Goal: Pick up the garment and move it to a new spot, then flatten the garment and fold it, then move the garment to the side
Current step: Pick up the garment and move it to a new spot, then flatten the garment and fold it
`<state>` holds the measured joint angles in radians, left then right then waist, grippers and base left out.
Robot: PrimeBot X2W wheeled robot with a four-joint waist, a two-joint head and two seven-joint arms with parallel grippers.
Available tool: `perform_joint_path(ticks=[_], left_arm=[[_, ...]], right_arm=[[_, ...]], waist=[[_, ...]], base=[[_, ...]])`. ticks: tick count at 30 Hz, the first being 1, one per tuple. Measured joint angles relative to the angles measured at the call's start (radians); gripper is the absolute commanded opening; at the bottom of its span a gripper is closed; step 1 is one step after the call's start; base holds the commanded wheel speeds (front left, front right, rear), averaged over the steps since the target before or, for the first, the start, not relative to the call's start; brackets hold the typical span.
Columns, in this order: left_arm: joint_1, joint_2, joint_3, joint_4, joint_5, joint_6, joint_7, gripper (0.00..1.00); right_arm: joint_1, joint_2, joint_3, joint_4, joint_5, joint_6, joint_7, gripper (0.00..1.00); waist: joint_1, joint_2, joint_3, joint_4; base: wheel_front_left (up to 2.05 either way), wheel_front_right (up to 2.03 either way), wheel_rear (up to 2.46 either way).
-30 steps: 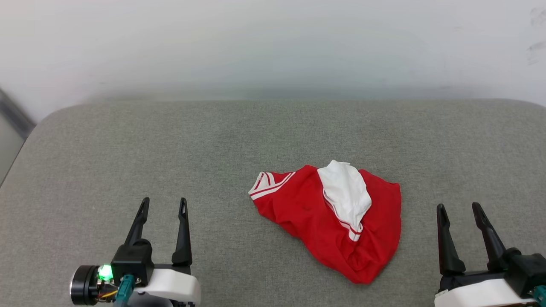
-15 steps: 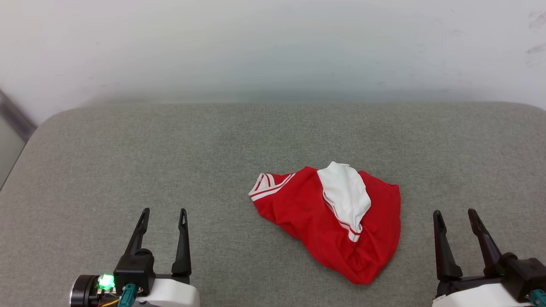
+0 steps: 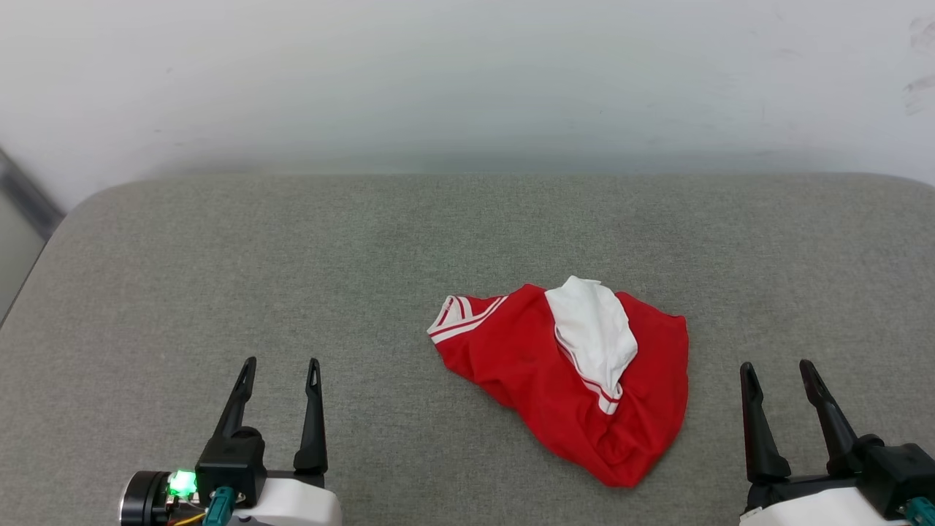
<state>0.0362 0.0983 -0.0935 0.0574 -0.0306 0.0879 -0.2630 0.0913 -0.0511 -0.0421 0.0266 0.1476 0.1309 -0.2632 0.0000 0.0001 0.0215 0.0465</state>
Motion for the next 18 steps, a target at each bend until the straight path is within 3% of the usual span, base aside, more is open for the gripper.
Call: perform_joint_path(ticks=[18], left_arm=[[0.004, -0.011, 0.018, 0.006, 0.009, -0.019, 0.0, 1.0]], right_arm=[[0.001, 0.0, -0.001, 0.0, -0.005, 0.0, 0.0, 1.0]], waist=[[0.0, 0.0, 0.0, 0.003]], base=[[0.0, 0.0, 0.0]])
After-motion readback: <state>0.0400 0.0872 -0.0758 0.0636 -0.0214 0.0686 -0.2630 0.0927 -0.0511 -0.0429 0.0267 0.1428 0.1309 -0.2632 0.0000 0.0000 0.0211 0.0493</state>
